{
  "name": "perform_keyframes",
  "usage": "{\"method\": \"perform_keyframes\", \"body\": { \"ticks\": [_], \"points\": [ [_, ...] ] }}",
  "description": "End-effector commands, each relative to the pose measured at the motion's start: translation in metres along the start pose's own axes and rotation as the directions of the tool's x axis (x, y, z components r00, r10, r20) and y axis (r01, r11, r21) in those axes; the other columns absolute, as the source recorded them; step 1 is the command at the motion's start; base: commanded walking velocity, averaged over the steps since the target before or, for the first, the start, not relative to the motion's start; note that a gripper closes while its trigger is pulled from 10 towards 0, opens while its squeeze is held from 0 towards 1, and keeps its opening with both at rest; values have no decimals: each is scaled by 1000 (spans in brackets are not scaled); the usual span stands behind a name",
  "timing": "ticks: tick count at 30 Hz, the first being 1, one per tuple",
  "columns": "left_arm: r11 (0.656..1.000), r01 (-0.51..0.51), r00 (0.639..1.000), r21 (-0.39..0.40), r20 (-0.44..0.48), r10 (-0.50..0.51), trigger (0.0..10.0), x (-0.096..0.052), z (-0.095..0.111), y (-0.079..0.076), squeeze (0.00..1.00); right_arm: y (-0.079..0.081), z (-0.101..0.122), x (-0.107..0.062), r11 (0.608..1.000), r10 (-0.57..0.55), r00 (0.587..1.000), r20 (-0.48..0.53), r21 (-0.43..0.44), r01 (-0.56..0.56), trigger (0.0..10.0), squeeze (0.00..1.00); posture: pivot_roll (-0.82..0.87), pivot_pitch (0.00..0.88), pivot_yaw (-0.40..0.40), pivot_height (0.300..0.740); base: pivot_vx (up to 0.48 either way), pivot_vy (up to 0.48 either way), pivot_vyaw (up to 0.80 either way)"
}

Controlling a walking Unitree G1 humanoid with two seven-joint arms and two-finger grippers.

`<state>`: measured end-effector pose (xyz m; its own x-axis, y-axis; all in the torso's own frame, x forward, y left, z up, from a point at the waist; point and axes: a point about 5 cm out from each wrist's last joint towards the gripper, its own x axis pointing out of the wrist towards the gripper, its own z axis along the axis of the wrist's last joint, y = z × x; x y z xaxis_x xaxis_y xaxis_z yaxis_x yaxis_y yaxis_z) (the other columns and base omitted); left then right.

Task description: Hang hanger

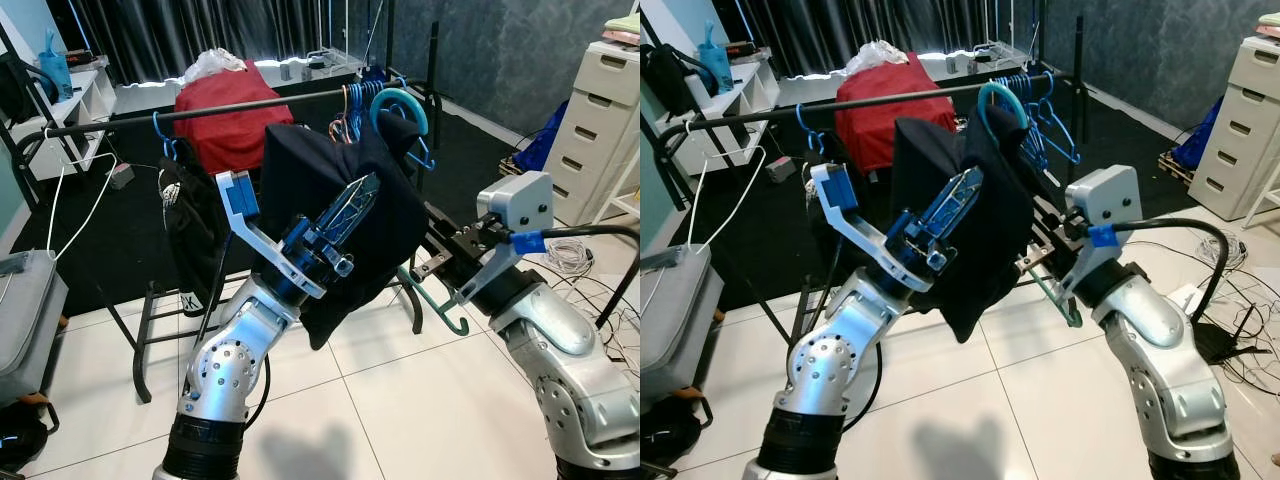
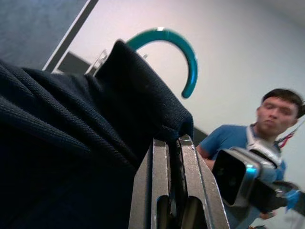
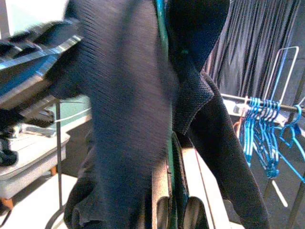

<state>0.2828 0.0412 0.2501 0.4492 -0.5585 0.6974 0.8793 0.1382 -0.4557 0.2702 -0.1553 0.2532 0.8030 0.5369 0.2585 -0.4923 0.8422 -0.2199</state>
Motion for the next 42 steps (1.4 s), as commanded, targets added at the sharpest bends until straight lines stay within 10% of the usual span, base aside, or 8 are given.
{"method": "perform_keyframes", "body": {
  "ticks": [1,5,6,17,32,33,36,42],
  "points": [
    [998,-57,998,-19,-9,57,10000,11,-13,1,235,9,5,6,999,46,998,33,-15,-46,10000,0,-248,0,72,740,0,0,0],
    [996,-90,996,-10,-12,90,10000,12,-14,5,235,10,5,6,998,56,998,31,-13,-56,10000,0,-248,0,72,740,0,0,0],
    [995,-93,996,-21,-13,93,10000,13,-12,7,1000,11,5,6,998,64,997,33,-8,-64,10000,0,-255,0,76,740,0,0,0],
    [982,174,977,70,-141,-163,10000,2,7,-13,1000,8,21,-1,991,114,985,128,57,-122,10000,0,-246,0,75,740,0,0,0],
    [971,-63,995,230,93,43,10000,-5,72,21,1000,-16,57,-43,911,197,889,414,259,-322,10000,0,-242,0,74,740,0,0,0],
    [969,-63,995,239,94,42,10000,-7,75,22,220,-19,57,-45,911,184,890,418,267,-314,10000,0,-240,0,75,740,0,0,0],
    [969,-62,995,240,95,40,10000,-7,76,22,0,-20,56,-46,911,182,890,417,269,-312,10000,0,-240,0,75,740,0,0,0],
    [964,-12,997,266,78,-9,10000,-13,86,20,0,-25,57,-55,898,189,885,425,290,-330,10000,0,-238,0,78,740,0,0,0]
  ]
}}
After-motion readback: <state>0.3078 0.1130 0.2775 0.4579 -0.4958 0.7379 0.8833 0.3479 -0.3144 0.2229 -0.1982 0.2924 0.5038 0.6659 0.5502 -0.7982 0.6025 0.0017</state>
